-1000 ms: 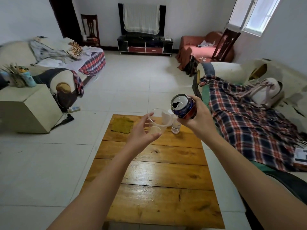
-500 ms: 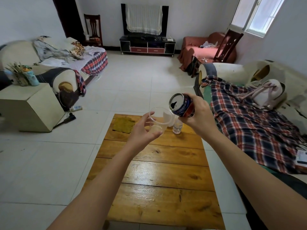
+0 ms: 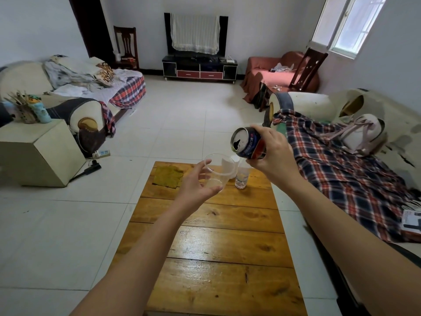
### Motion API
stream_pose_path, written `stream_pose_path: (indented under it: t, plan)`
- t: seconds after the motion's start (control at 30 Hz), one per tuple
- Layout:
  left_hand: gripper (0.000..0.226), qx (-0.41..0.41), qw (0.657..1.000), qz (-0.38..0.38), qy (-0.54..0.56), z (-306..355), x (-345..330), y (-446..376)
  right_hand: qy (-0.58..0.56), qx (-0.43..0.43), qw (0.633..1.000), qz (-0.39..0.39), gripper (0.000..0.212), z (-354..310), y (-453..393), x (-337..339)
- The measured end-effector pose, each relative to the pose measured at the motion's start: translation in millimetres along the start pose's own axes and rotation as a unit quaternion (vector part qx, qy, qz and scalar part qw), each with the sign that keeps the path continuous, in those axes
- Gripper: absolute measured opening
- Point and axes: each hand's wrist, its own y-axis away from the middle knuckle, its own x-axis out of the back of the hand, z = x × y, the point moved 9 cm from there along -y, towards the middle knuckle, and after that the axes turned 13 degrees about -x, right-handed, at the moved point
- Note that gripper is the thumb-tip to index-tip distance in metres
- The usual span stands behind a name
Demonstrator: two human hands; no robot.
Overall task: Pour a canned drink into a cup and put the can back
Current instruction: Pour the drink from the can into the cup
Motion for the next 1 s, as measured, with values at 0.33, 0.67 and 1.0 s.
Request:
stream_pose_path:
  t: [0.33, 0.67, 1.0]
  plan:
    - [0.073, -0.003, 1.0, -0.008, -0.006, -3.8, -3.5, -3.2, 0.021, 0.013, 1.0, 0.003, 0.072, -1.2, -2.8, 0.7]
    - [0.072, 0.0, 1.0, 0.0, -0.003, -4.9, -2.9, -6.5, 0.037, 0.025, 0.999, 0.016, 0.07, -2.0, -7.6, 2.1]
    - [0.073, 0.003, 1.0, -0.002, -0.005, -8.5, -5.1, -11.0, 0.044, 0.032, 0.998, 0.021, 0.07, -0.4, -11.6, 1.5]
